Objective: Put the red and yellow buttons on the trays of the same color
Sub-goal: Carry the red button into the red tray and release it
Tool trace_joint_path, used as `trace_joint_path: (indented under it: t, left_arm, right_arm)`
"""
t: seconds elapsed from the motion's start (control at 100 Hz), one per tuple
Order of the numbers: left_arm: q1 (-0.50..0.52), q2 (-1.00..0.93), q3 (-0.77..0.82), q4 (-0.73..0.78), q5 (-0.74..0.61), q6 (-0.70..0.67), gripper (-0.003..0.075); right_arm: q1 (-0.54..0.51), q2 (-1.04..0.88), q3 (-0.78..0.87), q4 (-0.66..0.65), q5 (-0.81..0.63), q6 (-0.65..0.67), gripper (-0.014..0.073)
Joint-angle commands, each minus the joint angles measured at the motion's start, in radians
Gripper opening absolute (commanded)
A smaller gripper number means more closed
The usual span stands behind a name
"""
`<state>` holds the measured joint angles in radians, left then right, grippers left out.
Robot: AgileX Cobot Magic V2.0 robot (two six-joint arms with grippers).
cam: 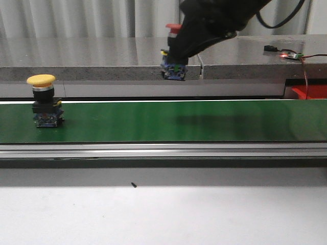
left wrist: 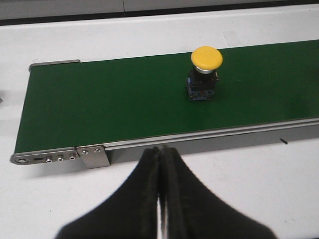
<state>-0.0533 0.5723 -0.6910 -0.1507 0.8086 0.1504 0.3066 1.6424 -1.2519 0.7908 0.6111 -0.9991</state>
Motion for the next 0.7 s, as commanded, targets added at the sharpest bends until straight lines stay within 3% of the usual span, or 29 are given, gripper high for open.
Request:
trace_joint_path:
  t: [0.0,0.46,0.69]
  left_arm:
    - [-0.007,0.003,-0.024,-0.009,-0.06,-0.001,-0.0019]
    - [-0.007,0.003,-0.024,-0.009,-0.06,-0.001,-0.0018]
    - [-0.007,0.003,-0.024,-0.009,-0.06,-0.001,-0.0018]
  right_arm:
    - [-0.047,-0.077,-0.033,0.028,-0.008,0.013,0.0049]
    - [-0.337,-0.132,-0.033,-0.087,0.049,0.107,0.005]
    - [-0.452,-0.132,-0.035,-0.323,-0.015,0.413,0.005]
